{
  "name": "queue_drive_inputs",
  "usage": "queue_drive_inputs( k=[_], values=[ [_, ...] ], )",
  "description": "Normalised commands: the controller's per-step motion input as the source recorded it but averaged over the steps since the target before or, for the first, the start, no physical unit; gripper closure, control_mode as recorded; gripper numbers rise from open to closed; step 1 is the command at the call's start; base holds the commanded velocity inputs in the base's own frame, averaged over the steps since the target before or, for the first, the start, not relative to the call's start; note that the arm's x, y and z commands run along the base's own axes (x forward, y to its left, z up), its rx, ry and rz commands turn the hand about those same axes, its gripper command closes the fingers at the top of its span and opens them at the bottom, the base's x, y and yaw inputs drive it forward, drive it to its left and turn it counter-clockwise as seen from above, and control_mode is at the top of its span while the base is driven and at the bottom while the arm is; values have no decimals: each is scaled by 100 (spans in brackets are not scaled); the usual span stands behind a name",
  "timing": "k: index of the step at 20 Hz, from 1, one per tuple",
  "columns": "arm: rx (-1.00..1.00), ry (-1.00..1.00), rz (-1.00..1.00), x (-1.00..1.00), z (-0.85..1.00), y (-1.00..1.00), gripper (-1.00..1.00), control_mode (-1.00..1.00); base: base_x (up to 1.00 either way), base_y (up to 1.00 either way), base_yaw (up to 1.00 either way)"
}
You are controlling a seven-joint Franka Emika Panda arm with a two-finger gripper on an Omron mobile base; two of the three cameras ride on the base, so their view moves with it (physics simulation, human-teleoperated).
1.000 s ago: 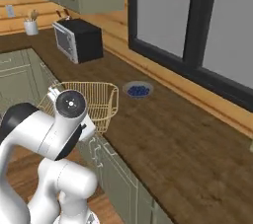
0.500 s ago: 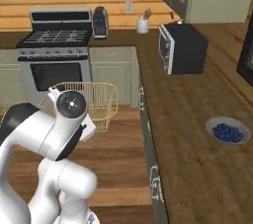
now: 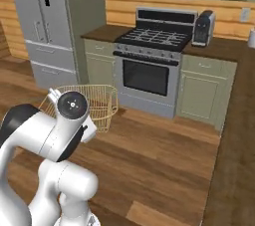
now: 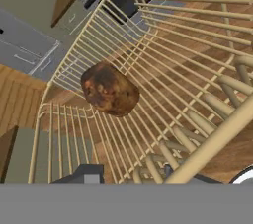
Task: Open the cabinet, pick up the bread from the cabinet and place it in the basket. Then move the basket to the dining counter.
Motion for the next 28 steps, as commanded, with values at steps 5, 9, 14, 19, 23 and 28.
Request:
queue_drive_inputs(
  k=[5,9,14,19,23,28],
  values=[
    [0,0,0,0,0,0,100,100,31,38,82],
    [0,0,0,0,0,0,100,100,62,32,75],
    [0,0,0,0,0,0,100,100,97,7,61],
    [0,0,0,0,0,0,100,100,100,-5,46],
    [0,0,0,0,0,0,100,100,96,-2,39],
    [0,0,0,0,0,0,100,100,93,0,43]
  ],
)
